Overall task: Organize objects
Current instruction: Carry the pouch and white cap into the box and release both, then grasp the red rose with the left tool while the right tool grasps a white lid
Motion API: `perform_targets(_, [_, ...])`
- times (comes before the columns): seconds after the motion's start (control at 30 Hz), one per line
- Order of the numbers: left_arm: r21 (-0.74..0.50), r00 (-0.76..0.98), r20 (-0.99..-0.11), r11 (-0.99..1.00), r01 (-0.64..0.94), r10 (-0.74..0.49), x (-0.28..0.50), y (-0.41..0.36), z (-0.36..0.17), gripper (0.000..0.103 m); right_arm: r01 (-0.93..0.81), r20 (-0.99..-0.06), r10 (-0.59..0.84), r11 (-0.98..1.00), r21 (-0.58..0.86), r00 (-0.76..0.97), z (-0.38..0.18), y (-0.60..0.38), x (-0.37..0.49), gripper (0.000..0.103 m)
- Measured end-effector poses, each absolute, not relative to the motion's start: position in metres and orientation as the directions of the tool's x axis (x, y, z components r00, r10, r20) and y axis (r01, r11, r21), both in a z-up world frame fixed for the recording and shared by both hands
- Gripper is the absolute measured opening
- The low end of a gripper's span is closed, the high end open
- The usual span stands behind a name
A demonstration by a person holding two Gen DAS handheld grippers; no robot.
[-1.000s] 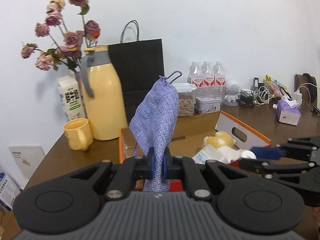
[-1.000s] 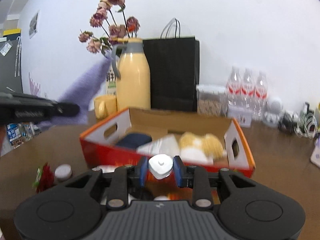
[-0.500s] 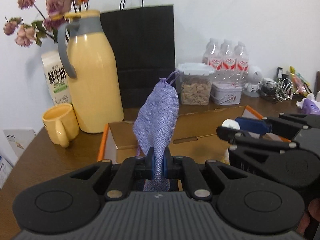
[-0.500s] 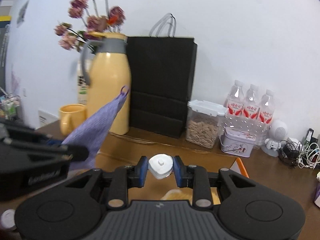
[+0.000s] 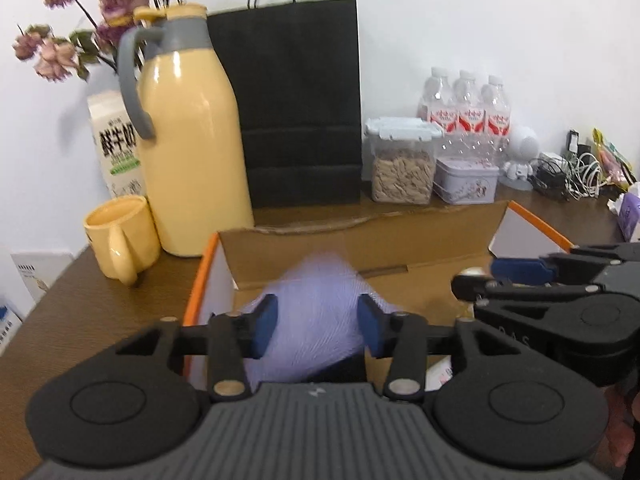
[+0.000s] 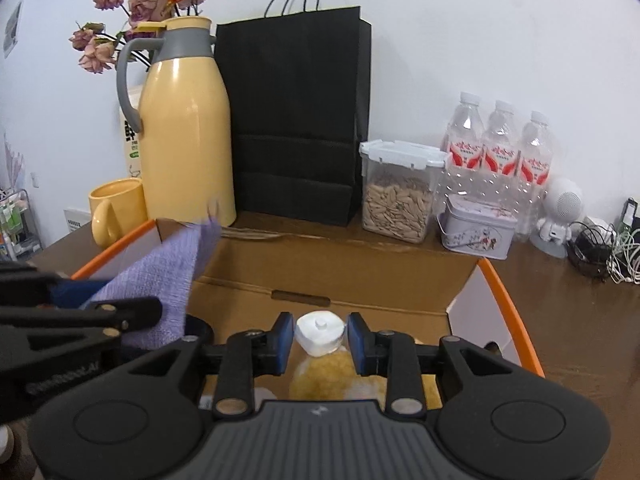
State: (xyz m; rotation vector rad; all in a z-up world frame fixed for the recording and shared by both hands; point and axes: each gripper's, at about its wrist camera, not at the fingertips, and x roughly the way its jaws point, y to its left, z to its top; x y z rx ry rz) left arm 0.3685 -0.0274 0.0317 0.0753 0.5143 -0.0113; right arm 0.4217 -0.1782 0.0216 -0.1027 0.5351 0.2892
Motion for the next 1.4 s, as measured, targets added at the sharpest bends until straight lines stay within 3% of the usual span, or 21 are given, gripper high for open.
perform_targets(0.03, [0.071,0.875,-0.484,0.997,0.028,0.010,0.367,-0.027,0.033,0.057,-0.296,-0.516,0.244,0.955,-0.020,0.821,0.022,-0.179,0.421,0.040])
perform_targets(0.07, [0.069,0.879,-0.477,0.997,0.023,0.013,0.366,-0.027,0.034,0.072,-0.292,-0.516,0.241,0.956,-0.018,0.822,0.022,-0.180,0.420,0.051])
perform_targets(0.1, [0.070,0.885,-0.466,0.998,0.007,0.026,0.364,-0.026,0.035,0.077,-0.287,-0.515,0.237,0.958,-0.019,0.824,0.023,-0.182,0.419,0.064])
perform_targets(0.13, [0.074,0.892,-0.451,0.997,-0.011,0.043,0.364,-0.025,0.036,0.084,-0.275,-0.512,0.225,0.961,-0.023,0.829,0.024,-0.183,0.418,0.068])
perform_targets(0.2, [0.064,0.900,-0.434,0.998,-0.024,0.049,0.362,-0.022,0.039,0.092,-0.251,-0.508,0.204,0.968,-0.025,0.837,0.026,-0.186,0.418,0.086])
perform_targets(0.23, [0.048,0.903,-0.428,0.998,-0.028,0.046,0.361,-0.020,0.041,0.101,-0.243,-0.506,0.202,0.970,-0.016,0.839,0.026,-0.189,0.419,0.090])
perform_targets(0.3, [0.038,0.911,-0.409,0.998,-0.046,0.057,0.359,-0.017,0.044,0.103,-0.238,-0.504,0.209,0.971,0.007,0.838,0.028,-0.195,0.419,0.097])
perform_targets(0.5, [0.012,0.929,-0.365,0.998,-0.054,0.055,0.347,-0.015,0.061,0.103,-0.244,-0.471,0.228,0.969,0.027,0.852,0.042,-0.201,0.408,0.103])
perform_targets(0.97, [-0.006,0.956,-0.288,0.998,-0.063,0.058,0.274,0.002,0.111,0.103,-0.276,-0.410,0.248,0.961,-0.011,0.878,0.080,-0.201,0.333,0.103])
perform_targets(1.4, [0.034,0.932,-0.352,0.996,-0.083,0.089,0.206,0.038,0.102,0.103,-0.316,-0.442,0.278,0.949,-0.012,0.853,0.075,-0.216,0.255,0.103])
